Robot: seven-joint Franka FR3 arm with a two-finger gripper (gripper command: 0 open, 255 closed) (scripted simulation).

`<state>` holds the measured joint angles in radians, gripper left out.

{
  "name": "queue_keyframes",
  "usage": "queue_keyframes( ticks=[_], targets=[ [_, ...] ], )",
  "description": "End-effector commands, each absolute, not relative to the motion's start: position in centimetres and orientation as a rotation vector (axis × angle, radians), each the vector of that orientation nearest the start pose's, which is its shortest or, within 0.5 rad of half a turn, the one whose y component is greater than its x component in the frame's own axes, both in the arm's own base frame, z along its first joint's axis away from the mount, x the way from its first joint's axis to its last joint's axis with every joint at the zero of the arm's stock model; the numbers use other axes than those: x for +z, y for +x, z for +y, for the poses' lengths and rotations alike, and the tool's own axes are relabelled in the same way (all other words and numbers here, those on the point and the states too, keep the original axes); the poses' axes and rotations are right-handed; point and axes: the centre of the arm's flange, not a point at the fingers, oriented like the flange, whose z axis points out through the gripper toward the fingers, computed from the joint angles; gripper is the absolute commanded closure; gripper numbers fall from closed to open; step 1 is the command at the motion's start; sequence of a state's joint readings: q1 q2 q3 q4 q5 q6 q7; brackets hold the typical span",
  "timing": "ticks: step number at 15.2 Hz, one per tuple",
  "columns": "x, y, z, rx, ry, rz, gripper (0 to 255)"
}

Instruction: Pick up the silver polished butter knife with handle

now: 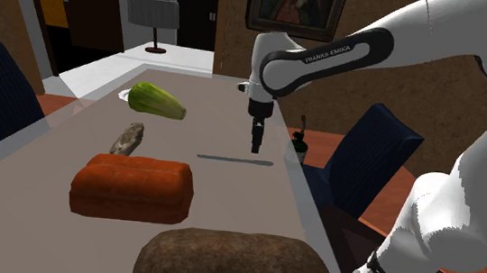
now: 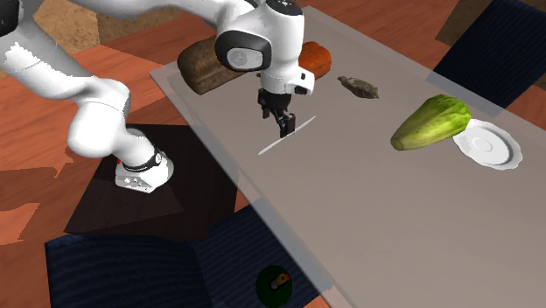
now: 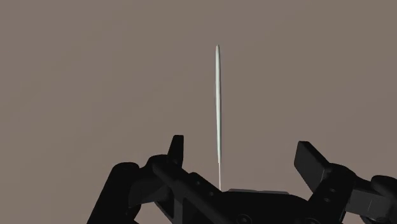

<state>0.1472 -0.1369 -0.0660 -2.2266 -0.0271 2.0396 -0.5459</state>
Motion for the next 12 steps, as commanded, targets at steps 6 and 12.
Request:
queue_keyframes(
  ticks=[6,12],
  targets=[
    [38.6,52.0,5.1,0.079,-2.954,-1.111,0],
    [36.7,52.0,5.1,0.079,-2.954,-1.111,255]
  ],
)
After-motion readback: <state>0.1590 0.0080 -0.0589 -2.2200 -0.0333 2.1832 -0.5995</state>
